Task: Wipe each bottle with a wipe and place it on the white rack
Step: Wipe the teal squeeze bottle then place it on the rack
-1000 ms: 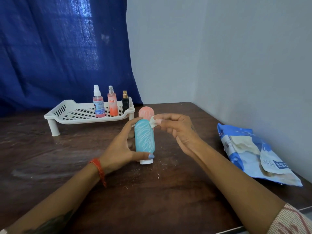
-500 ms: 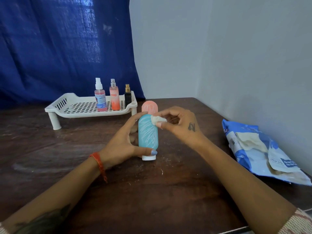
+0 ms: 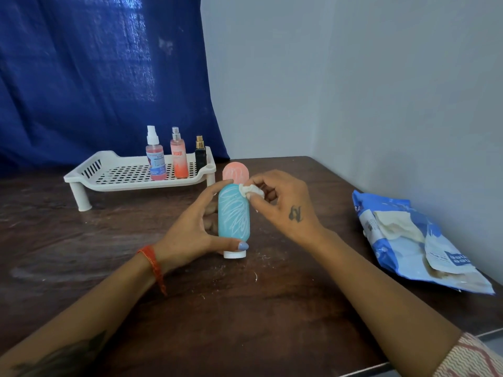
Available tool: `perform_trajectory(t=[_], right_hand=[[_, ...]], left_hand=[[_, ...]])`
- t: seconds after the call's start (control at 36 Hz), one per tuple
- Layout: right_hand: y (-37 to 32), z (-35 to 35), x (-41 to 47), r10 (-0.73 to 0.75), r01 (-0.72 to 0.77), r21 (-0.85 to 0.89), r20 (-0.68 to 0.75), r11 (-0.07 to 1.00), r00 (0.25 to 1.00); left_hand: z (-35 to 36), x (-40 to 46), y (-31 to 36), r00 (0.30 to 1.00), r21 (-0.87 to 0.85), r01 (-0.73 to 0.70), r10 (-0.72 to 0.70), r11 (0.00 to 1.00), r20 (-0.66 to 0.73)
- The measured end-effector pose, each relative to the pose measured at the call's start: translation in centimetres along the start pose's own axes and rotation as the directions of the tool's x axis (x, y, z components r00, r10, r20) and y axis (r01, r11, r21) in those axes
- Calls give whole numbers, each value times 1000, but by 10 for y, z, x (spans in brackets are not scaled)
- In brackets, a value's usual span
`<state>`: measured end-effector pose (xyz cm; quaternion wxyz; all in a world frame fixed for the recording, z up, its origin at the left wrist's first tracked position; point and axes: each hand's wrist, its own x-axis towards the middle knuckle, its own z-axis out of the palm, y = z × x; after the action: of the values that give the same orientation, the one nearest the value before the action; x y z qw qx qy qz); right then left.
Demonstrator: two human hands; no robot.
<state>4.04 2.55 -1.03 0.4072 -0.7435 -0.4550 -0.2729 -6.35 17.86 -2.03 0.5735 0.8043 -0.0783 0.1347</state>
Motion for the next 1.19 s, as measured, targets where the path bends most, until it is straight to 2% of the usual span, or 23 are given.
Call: perform_trajectory(t=[0.19, 0.36, 0.58, 0.75, 0.94, 1.11, 1.19], right_hand=[[0, -6, 3, -27, 24, 60, 54, 998, 998], [3, -2, 1, -25, 25, -42, -10, 999, 1000], [-1, -8, 3, -54, 52, 80, 21, 995, 998], [3, -3, 1, -40, 39, -28, -47, 999, 998], [-3, -5, 0, -66, 64, 107, 16, 992, 998], [2, 0, 0, -35, 33, -22, -64, 999, 997], [1, 2, 0, -53, 53, -13, -55, 999, 997]], left_hand=[[0, 0, 0, 1000, 9, -2, 2, 1000, 14], [0, 0, 0, 999, 7, 0, 0, 1000, 35], [-3, 1, -2, 995, 7, 30, -30, 1000, 92], [-2, 0, -1, 995, 3, 36, -36, 999, 94], [-3, 1, -2, 995, 11, 36, -37, 999, 97], [-5, 1, -5, 993, 31, 35, -38, 999, 109], [-5, 1, -4, 994, 40, 28, -32, 999, 107]])
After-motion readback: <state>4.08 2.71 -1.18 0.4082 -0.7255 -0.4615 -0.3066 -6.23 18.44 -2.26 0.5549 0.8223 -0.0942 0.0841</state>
